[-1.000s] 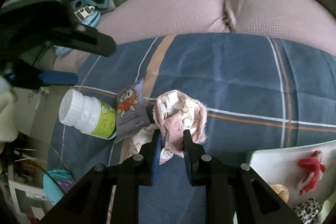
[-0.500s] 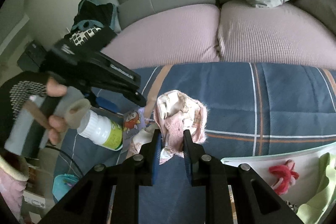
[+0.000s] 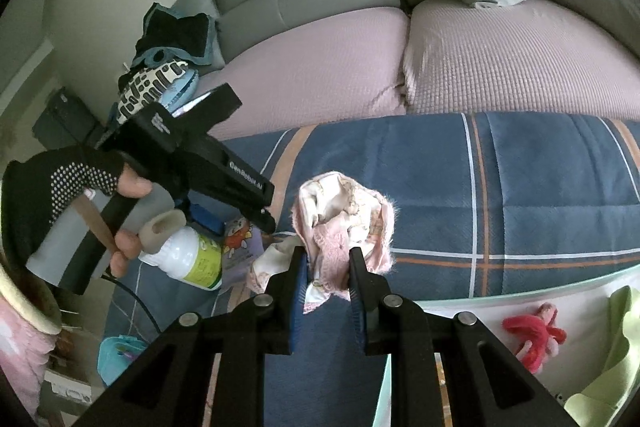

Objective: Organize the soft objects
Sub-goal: 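Grasp the purple baby-wipes pack with the left gripper while the right gripper holds the pink cloth, then lift the wipes pack and pink cloth and carry both over the white tray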

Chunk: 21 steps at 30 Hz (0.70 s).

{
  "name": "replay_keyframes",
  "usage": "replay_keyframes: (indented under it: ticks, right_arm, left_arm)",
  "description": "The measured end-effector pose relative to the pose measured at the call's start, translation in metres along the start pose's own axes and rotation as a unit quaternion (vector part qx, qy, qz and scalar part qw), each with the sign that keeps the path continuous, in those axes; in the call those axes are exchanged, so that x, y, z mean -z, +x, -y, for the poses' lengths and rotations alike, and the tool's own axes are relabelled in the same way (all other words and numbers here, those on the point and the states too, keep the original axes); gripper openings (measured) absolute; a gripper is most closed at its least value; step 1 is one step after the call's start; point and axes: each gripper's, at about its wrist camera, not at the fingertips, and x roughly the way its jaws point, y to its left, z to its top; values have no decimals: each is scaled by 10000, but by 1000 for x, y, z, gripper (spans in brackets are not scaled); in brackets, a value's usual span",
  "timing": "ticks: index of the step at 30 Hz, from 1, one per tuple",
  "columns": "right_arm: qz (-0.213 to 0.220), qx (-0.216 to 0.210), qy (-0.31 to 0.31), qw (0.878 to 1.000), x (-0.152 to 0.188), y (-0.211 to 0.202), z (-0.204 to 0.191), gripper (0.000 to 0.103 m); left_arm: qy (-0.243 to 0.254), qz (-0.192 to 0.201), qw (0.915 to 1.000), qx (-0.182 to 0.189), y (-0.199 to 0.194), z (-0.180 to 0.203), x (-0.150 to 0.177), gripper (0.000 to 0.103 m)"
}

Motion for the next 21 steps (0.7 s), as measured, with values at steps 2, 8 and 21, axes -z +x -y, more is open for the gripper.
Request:
replay_keyframes:
  ticks: [2,8,21]
  right_arm:
    - [22,-11,27,10000,-1,0,2,21]
    - [76,-8,124,9999,0,-3,5,21]
    - [189,92,228,9995,0,-35,6,21]
  left_arm:
    - [18,-43,10000,25,4,3,1,68]
    - [275,76,9996,90,1,14,4,56]
    - [587,477,9955,565,-24,42,41,54]
